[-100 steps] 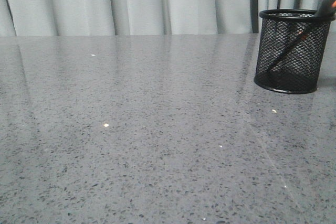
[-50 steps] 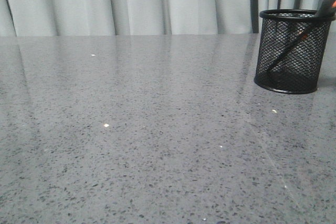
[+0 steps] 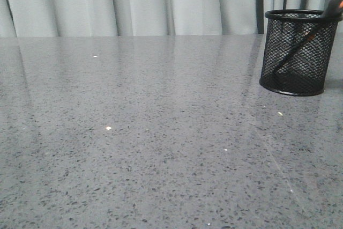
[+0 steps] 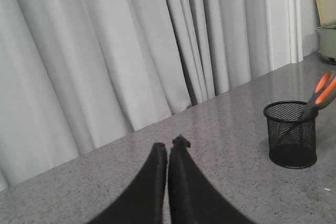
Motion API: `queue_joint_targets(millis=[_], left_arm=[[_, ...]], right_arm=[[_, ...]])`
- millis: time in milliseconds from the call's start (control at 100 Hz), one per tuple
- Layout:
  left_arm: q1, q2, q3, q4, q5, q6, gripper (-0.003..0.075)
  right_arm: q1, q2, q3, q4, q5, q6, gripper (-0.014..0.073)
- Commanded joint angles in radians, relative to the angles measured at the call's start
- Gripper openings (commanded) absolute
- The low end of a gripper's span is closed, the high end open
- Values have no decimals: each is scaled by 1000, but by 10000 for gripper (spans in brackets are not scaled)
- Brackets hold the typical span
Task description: Put scissors into bucket
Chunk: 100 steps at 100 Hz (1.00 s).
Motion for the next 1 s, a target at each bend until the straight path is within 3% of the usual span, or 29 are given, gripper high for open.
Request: queue_joint_targets(millis=[0,260,390,600,800,990], left_arm=[[1,11,-22,-13,-86,-10,-19],[1,9,-17,54,-89,-6,-19],[58,-22,32,105,-124,-23,-19],[233,-198,279,247,-225,-342,-19],[376,-423,472,233,-130,-467,-19],[455,-412,529,215,23,-467,-19]], right_arm=[[1,15,-19,1,-84,-10,-48],[1,15,-19,1,-83,-10,-48],[1,15,-19,1,-83,-10,-48],[1,15,-19,1,-83,-10,-48],[1,15,-19,1,-83,-10,-48],[1,15,-19,1,-83,-10,-48]])
